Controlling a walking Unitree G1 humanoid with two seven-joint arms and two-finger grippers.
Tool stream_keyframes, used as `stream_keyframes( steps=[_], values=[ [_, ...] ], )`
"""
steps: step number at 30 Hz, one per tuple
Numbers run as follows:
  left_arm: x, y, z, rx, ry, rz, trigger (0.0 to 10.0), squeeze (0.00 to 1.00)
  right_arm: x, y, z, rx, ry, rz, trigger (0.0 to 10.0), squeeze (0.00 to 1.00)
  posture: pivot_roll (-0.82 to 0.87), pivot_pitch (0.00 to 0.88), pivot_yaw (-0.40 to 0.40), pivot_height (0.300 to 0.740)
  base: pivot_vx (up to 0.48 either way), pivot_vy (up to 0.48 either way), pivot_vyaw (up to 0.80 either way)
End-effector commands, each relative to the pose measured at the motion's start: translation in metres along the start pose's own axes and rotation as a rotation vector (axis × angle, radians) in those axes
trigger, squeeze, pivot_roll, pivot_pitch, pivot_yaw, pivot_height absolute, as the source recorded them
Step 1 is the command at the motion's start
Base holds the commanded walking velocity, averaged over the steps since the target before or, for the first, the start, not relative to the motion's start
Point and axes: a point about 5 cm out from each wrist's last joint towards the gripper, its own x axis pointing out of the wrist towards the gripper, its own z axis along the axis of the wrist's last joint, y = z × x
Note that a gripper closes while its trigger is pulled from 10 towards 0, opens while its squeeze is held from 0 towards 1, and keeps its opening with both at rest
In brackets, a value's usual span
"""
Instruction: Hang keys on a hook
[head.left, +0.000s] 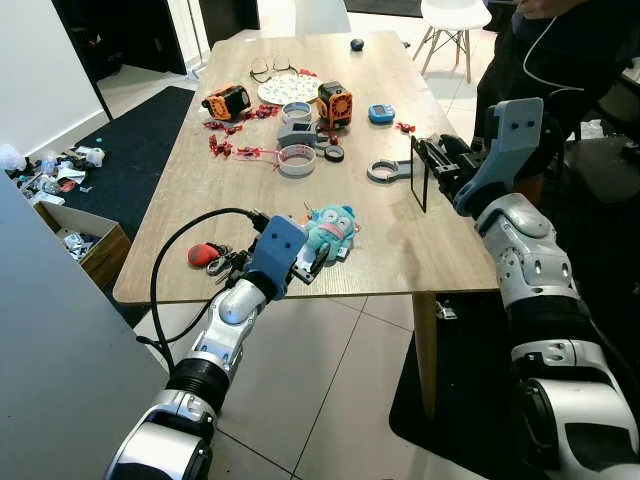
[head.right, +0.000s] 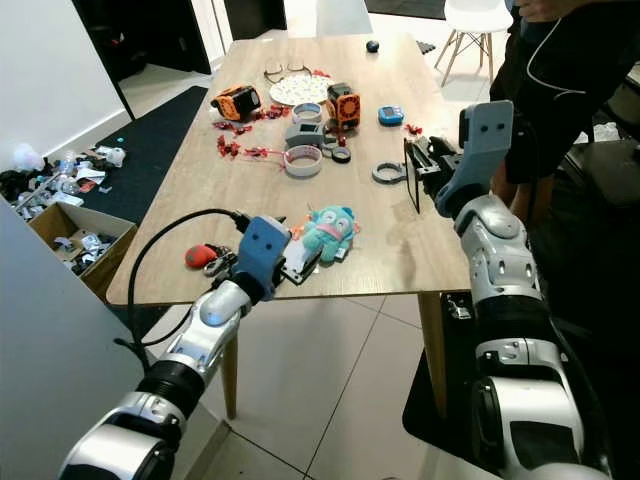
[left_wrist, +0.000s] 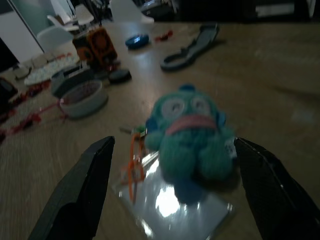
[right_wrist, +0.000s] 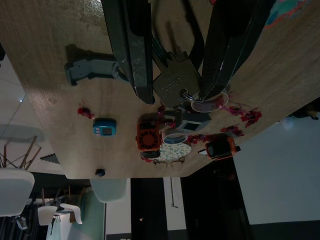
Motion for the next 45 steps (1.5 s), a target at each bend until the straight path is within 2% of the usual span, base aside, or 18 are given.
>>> stream_keyframes(
  steps=[1, 7, 15, 18, 19, 20, 23, 25, 26, 28, 30, 32, 37, 39, 40, 41, 42, 45],
  values=[
    [-0.006, 0.001, -0.010, 0.027, 0.035, -0.005, 10.0, 0.00, -0.001, 0.000, -0.001, 0.001, 0.000, -0.009, 10.0, 0.00, -0.09, 0.051, 0.060, 0.740, 0.000, 0.000, 0.00],
    [-0.010, 0.003, -0.016, 0.032, 0.059, 0.007, 10.0, 0.00, 0.000, -0.002, -0.001, 0.004, 0.003, -0.023, 10.0, 0.00, -0.09, 0.052, 0.059, 0.740, 0.000, 0.000, 0.00],
    [-0.026, 0.024, -0.033, 0.031, 0.129, 0.101, 10.0, 0.00, -0.001, 0.002, 0.002, 0.003, -0.012, 0.016, 10.0, 0.00, -0.09, 0.051, 0.061, 0.740, 0.000, 0.000, 0.00],
    [-0.039, 0.042, -0.036, -0.073, 0.094, 0.168, 10.0, 0.00, -0.001, 0.001, 0.001, 0.008, -0.007, 0.014, 10.0, 0.00, -0.09, 0.049, 0.060, 0.740, 0.000, 0.000, 0.00],
    [-0.039, 0.042, -0.036, -0.073, 0.094, 0.168, 10.0, 0.00, -0.001, 0.001, 0.001, 0.008, -0.007, 0.014, 10.0, 0.00, -0.09, 0.049, 0.060, 0.740, 0.000, 0.000, 0.00],
    [-0.042, 0.045, -0.034, -0.127, 0.052, 0.150, 10.0, 0.00, -0.002, 0.001, 0.000, 0.008, -0.003, 0.013, 10.0, 0.00, -0.09, 0.049, 0.060, 0.740, 0.000, 0.000, 0.00],
    [-0.045, 0.046, -0.032, -0.159, 0.023, 0.133, 10.0, 0.00, -0.002, 0.001, 0.000, 0.008, -0.001, 0.012, 10.0, 0.00, -0.09, 0.049, 0.060, 0.740, 0.000, 0.000, 0.00],
    [-0.053, 0.043, -0.023, -0.338, -0.107, -0.001, 10.0, 0.00, -0.001, 0.000, -0.001, 0.007, 0.002, 0.012, 10.0, 0.00, -0.08, 0.043, 0.049, 0.740, 0.000, 0.000, 0.00],
    [-0.057, 0.041, -0.020, -0.396, -0.159, -0.064, 10.0, 0.00, -0.001, 0.000, -0.001, 0.008, 0.003, 0.013, 10.0, 0.00, -0.08, 0.043, 0.049, 0.740, 0.000, 0.000, 0.00],
    [-0.068, 0.037, -0.020, -0.430, -0.186, -0.200, 10.0, 0.00, 0.000, 0.000, 0.000, 0.007, 0.004, 0.014, 10.0, 0.00, -0.08, 0.040, 0.047, 0.740, 0.000, 0.000, 0.00],
    [-0.068, 0.037, -0.020, -0.430, -0.186, -0.200, 10.0, 0.00, 0.000, 0.000, 0.000, 0.007, 0.004, 0.014, 10.0, 0.00, -0.08, 0.040, 0.047, 0.740, 0.000, 0.000, 0.00],
    [-0.078, 0.032, -0.025, -0.455, -0.166, -0.298, 10.0, 0.00, 0.000, 0.001, 0.000, 0.008, 0.004, 0.016, 10.0, 0.00, -0.08, 0.040, 0.047, 0.740, 0.000, 0.000, 0.00],
    [-0.092, 0.032, -0.037, -0.470, -0.096, -0.384, 10.0, 0.00, 0.000, 0.001, 0.000, 0.009, 0.004, 0.019, 10.0, 0.00, -0.08, 0.039, 0.049, 0.740, 0.000, 0.000, 0.00],
    [-0.110, 0.031, -0.057, -0.468, 0.030, -0.457, 10.0, 0.00, 0.000, 0.001, -0.001, 0.010, 0.004, 0.019, 10.0, 0.00, -0.09, 0.040, 0.050, 0.740, 0.000, 0.000, 0.00],
    [-0.110, 0.031, -0.057, -0.468, 0.030, -0.457, 10.0, 0.00, 0.000, 0.001, -0.001, 0.010, 0.004, 0.019, 10.0, 0.00, -0.09, 0.040, 0.050, 0.740, 0.000, 0.000, 0.00],
    [-0.120, 0.031, -0.066, -0.472, 0.095, -0.473, 10.0, 0.00, -0.001, 0.002, -0.001, 0.010, 0.004, 0.020, 10.0, 0.00, -0.09, 0.040, 0.050, 0.740, 0.000, 0.000, 0.00],
    [-0.120, 0.031, -0.066, -0.472, 0.095, -0.473, 10.0, 0.00, -0.001, 0.002, -0.001, 0.010, 0.004, 0.020, 10.0, 0.00, -0.09, 0.040, 0.050, 0.740, 0.000, 0.000, 0.00],
    [-0.143, 0.031, -0.089, -0.483, 0.256, -0.460, 10.0, 0.00, -0.002, 0.003, -0.002, 0.010, 0.004, 0.024, 10.0, 0.00, -0.09, 0.044, 0.056, 0.740, 0.000, 0.000, 0.00]
  ],
)
